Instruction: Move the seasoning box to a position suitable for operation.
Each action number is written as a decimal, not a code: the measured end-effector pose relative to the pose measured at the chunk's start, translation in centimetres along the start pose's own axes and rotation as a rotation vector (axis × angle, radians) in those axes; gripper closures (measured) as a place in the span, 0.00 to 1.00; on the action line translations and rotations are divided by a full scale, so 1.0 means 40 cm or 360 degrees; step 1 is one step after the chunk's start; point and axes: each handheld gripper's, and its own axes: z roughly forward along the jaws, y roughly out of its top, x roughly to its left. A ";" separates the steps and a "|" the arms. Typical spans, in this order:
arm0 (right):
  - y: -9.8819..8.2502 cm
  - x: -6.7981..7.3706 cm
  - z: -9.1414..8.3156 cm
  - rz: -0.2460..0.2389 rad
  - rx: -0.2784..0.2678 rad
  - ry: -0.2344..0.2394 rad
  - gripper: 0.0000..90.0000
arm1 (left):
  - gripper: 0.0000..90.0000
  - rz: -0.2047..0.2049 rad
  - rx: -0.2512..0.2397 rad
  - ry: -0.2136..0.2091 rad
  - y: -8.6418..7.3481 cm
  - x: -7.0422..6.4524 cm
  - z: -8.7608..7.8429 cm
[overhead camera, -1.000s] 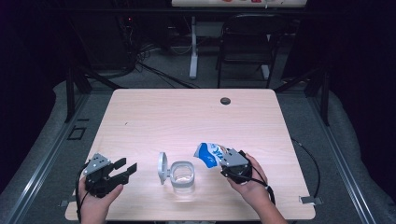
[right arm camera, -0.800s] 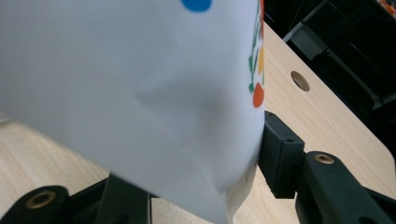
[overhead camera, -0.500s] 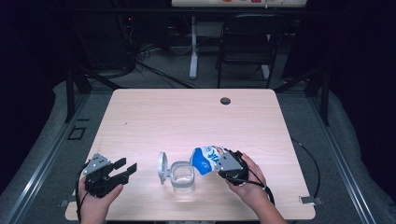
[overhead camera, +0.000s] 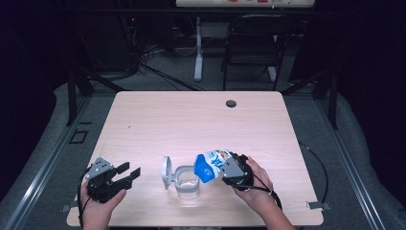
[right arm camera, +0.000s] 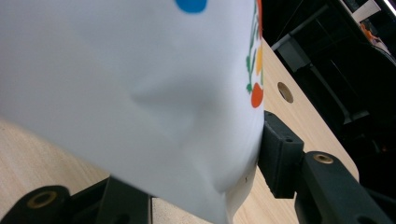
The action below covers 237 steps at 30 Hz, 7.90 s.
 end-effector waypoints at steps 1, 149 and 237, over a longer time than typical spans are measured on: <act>0.001 0.001 0.000 -0.0006 -0.0003 -0.0002 0.59 | 0.55 0.0000 -0.0001 0.0000 0.000 0.000 0.000; 0.042 0.022 0.008 -0.0749 0.0103 -0.0447 0.62 | 0.55 -0.0002 -0.0005 0.0005 -0.001 0.004 0.000; 0.089 0.029 0.003 -0.0986 0.0083 -0.0524 0.65 | 0.55 0.0003 -0.0011 0.0007 0.001 0.004 -0.003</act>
